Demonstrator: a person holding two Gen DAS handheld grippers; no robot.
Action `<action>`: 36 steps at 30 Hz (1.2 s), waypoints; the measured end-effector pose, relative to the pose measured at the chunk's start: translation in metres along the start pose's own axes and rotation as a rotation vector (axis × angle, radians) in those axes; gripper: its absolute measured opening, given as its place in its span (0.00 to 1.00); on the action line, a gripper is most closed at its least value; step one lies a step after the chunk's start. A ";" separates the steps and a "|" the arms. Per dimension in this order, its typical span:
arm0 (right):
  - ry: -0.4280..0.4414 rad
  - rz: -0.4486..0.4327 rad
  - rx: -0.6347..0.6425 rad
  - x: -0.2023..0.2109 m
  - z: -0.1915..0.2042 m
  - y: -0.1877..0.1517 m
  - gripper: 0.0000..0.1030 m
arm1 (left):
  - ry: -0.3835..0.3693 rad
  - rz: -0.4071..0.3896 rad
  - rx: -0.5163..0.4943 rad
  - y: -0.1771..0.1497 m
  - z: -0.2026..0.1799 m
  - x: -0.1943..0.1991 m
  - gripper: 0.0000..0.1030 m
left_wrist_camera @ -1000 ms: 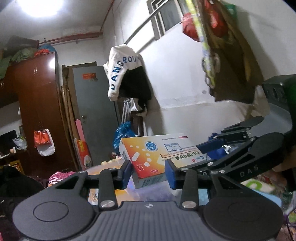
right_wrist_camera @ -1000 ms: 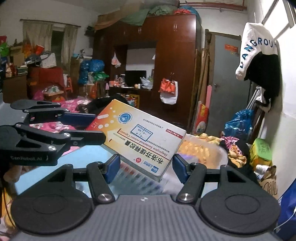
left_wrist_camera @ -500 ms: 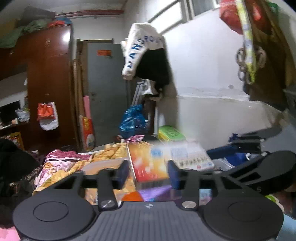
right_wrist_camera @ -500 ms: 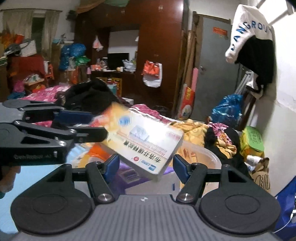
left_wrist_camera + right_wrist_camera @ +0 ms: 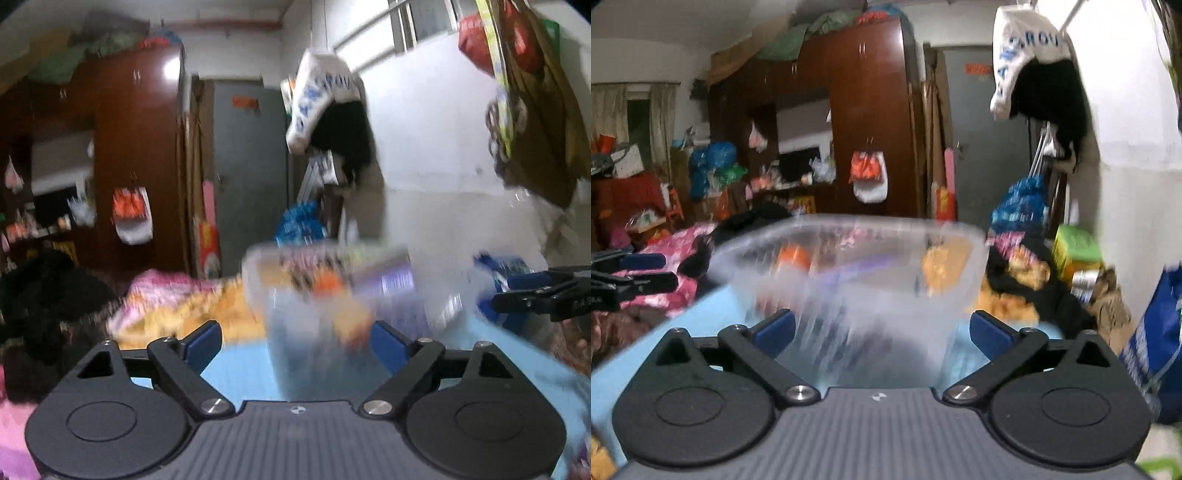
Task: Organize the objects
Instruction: 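Grasp the clear plastic bag with both tools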
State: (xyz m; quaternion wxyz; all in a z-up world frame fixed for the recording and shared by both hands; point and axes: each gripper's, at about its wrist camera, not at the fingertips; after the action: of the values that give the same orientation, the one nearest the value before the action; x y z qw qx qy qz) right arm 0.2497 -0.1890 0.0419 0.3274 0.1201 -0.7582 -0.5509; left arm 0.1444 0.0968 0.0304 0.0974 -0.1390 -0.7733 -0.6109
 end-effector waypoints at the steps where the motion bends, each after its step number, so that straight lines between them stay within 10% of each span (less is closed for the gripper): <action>1: 0.011 0.029 0.002 -0.003 0.003 -0.007 1.00 | 0.003 0.015 0.005 -0.009 0.006 0.005 0.87; 20: 0.188 0.231 0.128 -0.032 0.062 -0.049 0.84 | 0.027 0.283 -0.112 -0.063 0.030 -0.012 0.86; 36: 0.186 0.141 0.202 -0.015 0.074 -0.051 0.35 | 0.012 0.231 -0.208 -0.078 0.000 -0.005 0.21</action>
State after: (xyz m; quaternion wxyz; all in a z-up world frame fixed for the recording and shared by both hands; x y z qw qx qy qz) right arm 0.2053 -0.1432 -0.0235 0.4202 0.1493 -0.7828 -0.4341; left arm 0.1227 0.0797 -0.0430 0.1568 -0.2325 -0.6840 -0.6734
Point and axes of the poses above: each gripper's, at about its wrist camera, not at the fingertips, and x roughly against the way its jaws point, z to its left, y to its top, and after that the axes turned 15 degrees about x, right-handed
